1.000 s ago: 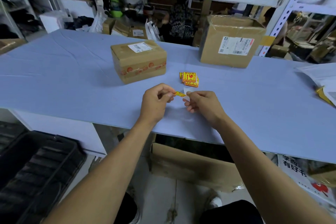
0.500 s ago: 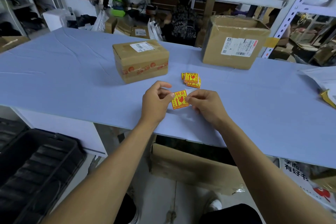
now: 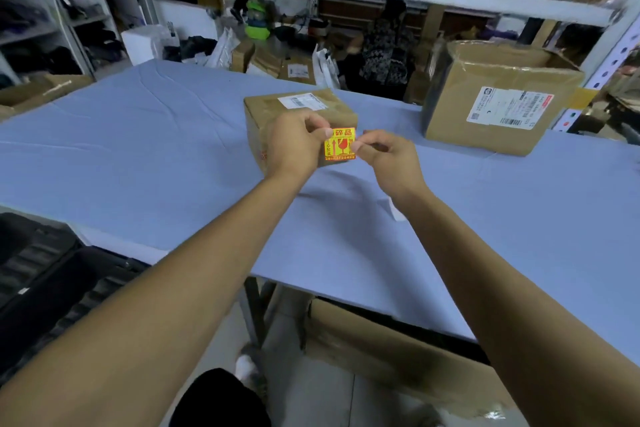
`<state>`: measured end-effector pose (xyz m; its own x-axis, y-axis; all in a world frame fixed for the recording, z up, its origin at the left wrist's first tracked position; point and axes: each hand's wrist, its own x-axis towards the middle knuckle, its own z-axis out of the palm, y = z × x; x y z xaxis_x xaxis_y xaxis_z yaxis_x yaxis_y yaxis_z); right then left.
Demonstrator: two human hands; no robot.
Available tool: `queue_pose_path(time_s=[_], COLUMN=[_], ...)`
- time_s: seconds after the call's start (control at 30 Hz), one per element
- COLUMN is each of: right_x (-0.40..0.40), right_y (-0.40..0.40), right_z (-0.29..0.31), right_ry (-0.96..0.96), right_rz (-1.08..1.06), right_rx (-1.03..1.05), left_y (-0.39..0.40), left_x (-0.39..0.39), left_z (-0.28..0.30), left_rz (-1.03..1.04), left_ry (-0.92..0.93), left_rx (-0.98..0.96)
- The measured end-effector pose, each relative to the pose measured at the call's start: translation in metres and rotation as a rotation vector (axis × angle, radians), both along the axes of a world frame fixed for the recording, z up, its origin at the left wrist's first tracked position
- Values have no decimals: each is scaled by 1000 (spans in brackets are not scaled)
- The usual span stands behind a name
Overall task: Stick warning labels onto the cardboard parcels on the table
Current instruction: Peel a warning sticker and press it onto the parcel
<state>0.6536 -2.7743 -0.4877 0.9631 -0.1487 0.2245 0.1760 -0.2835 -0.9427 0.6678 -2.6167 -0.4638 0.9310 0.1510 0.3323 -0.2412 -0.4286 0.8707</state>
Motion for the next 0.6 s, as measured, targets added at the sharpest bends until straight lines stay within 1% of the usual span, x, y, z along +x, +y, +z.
queue_pose_path(time_s=[0.13,0.2,0.33,0.47,0.6], right_x=[34,41,37,25,9], right_y=[5,6,11,18,27], right_z=[4,3,0,-4,-2], right_ry=[-8,8,13,15,11], right_rz=[50,76,77,36,-22], right_rx=[21,38,38,71,41], left_y=[5,7,13,17,25], left_x=[27,33,36,29,20], left_z=[11,9,3,-4,-3], left_rz=[54,100,80,26,-29], left_ry=[1,6,-4,-2,-2], left_rx=[196,243,230,197,184])
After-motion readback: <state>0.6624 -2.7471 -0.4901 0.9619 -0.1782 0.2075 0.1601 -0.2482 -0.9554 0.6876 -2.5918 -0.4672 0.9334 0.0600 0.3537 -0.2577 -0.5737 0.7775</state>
